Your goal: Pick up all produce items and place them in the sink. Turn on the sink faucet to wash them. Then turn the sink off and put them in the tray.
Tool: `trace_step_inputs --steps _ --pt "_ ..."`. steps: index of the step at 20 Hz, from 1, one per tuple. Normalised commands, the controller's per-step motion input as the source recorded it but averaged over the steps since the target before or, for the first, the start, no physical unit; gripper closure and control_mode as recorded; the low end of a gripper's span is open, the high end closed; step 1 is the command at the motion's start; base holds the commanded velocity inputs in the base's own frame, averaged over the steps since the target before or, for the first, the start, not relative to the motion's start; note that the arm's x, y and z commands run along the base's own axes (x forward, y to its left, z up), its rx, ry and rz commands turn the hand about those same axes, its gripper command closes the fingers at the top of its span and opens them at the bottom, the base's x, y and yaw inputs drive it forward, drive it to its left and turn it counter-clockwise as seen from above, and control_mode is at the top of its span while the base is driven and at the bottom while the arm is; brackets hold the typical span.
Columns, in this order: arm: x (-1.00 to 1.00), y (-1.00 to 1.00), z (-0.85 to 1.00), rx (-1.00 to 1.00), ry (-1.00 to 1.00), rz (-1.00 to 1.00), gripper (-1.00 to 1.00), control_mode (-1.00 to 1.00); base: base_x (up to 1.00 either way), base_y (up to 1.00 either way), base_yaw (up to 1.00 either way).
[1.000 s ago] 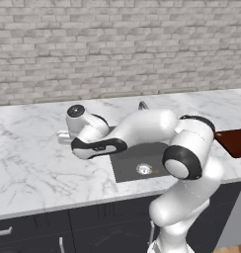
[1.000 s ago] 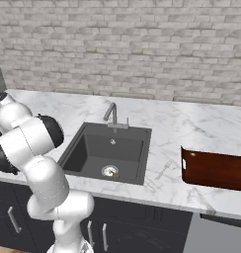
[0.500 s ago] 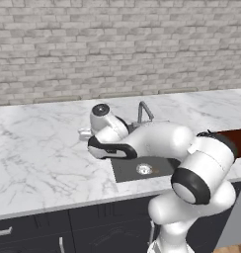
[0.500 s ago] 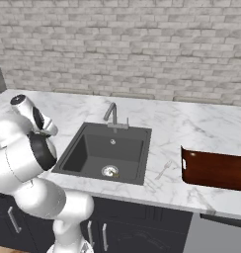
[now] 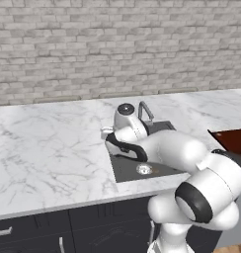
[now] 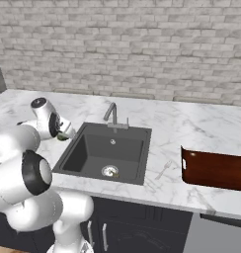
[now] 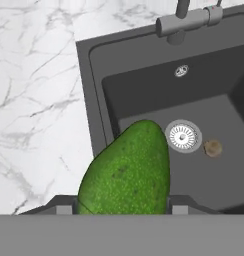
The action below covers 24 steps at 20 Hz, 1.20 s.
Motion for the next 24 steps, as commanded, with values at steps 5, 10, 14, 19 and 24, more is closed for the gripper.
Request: trace_step_inputs --steps 5,10,14,19,24 --pt "0.0 -0.8 0.0 0.0 0.0 -0.03 1.0 -1.0 0.0 0.0 0.0" --pt "0.0 -0.79 0.0 0.01 0.0 -0.02 1.0 -1.0 0.0 0.0 0.0" --pt "0.0 -0.76 0.0 0.02 0.0 -0.02 1.0 -1.0 0.0 0.0 0.0" --pt "0.0 -0.72 -0.06 0.03 0.0 -0.02 1.0 -1.0 0.0 0.0 0.0" --pt "0.03 -0.61 -0.22 0.03 0.0 0.0 1.0 -1.0 0.0 0.0 0.0"
